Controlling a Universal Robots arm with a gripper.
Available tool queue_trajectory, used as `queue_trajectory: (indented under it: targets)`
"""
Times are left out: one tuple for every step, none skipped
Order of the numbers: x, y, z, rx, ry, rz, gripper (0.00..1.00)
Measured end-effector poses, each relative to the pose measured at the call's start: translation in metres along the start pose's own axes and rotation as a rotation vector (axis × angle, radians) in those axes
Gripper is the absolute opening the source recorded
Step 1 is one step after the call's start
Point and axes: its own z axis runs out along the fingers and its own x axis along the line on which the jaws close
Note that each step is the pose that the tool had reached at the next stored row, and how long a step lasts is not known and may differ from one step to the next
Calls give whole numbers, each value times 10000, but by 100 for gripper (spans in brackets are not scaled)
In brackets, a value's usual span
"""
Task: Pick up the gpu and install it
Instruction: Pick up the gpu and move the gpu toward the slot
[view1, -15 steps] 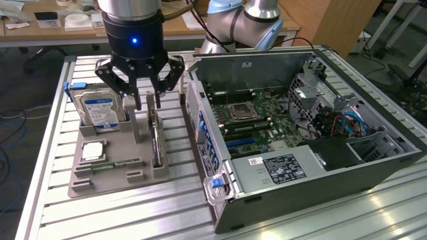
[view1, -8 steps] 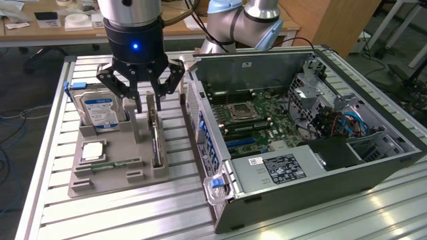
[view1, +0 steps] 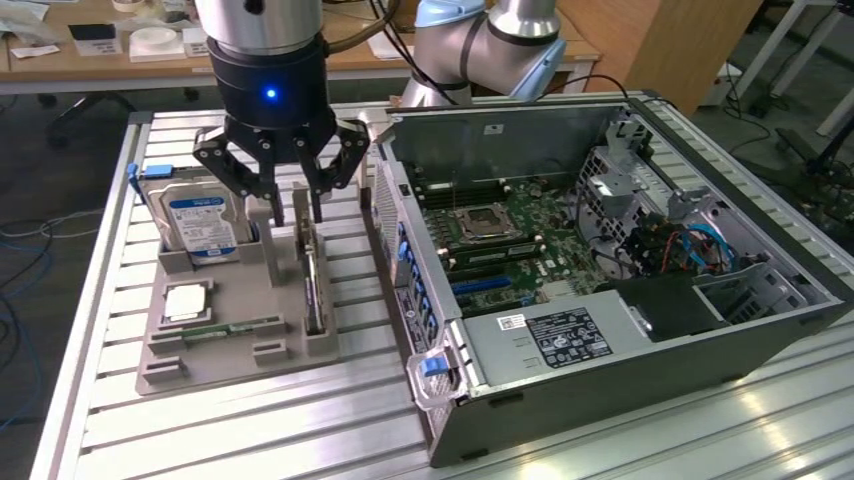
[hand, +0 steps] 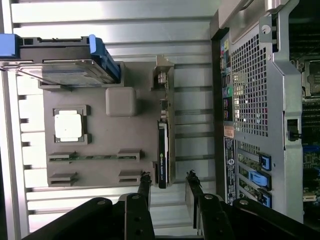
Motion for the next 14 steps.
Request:
queue_trajectory:
  targets:
    - [0, 0, 5, -1, -1, 0, 42]
    - [0, -1, 10, 0, 0, 0, 42]
    - [1, -1, 16, 1, 1, 0, 42]
    - [1, -1, 23, 1, 1, 0, 42]
    - [1, -2, 30, 0, 1, 0, 42]
    - [1, -2, 37, 1, 1, 0, 42]
    - [2, -3, 68, 2, 1, 0, 42]
    - [3, -4, 100, 1, 1, 0, 42]
    - [3, -5, 104, 2, 2, 0, 42]
    - [3, -5, 105, 1, 1, 0, 42]
    - [3, -5, 106, 1, 1, 0, 42]
    - [3, -5, 109, 0, 0, 0, 42]
    - [3, -5, 114, -2, -2, 0, 42]
    - [3, -5, 120, 0, 0, -1, 42]
